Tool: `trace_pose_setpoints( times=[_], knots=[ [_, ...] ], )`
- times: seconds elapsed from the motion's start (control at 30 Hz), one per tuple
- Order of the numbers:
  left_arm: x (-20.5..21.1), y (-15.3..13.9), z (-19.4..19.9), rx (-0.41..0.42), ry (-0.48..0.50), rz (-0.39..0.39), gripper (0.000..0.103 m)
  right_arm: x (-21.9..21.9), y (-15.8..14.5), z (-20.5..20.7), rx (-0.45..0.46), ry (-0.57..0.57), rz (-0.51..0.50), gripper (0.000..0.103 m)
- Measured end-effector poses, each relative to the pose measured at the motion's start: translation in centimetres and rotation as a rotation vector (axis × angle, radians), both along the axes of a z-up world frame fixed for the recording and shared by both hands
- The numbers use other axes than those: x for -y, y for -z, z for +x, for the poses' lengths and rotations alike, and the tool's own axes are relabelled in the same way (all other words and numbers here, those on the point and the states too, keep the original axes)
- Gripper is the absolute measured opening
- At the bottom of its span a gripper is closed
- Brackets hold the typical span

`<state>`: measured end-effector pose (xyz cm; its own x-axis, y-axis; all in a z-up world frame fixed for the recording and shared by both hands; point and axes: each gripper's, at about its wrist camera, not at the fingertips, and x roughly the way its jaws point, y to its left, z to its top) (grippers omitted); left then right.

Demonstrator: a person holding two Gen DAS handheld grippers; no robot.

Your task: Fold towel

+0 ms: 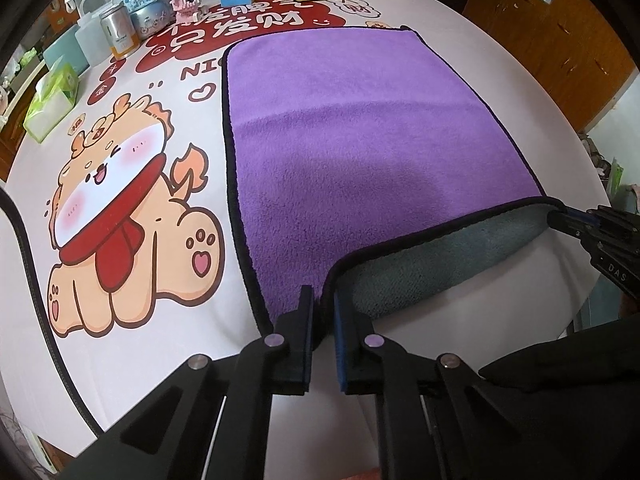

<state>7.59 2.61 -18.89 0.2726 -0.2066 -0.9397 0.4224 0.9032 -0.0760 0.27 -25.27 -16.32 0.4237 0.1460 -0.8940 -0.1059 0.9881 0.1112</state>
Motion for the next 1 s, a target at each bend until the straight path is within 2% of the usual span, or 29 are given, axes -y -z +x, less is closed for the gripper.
trace_pose_setpoints(
  times=[0.43,0.67,1.0],
  knots=[
    [-0.6,-1.8,0.6,0.014,0.006,-0.001,0.007,0.0,-1.1,0.4,0.026,0.001,-0.003,0.008],
    [-0.8,-3.5,1.5,0.031,0.008,-0.006,0.007,-0.1,-3.0,1.6,0.075,0.004,0.002,0.008],
    [-0.8,-7.5,4.4,0.099,0.026,0.005,0.007,0.3,-6.6,4.9,0.182,-0.008,-0.013,0.008]
  ],
)
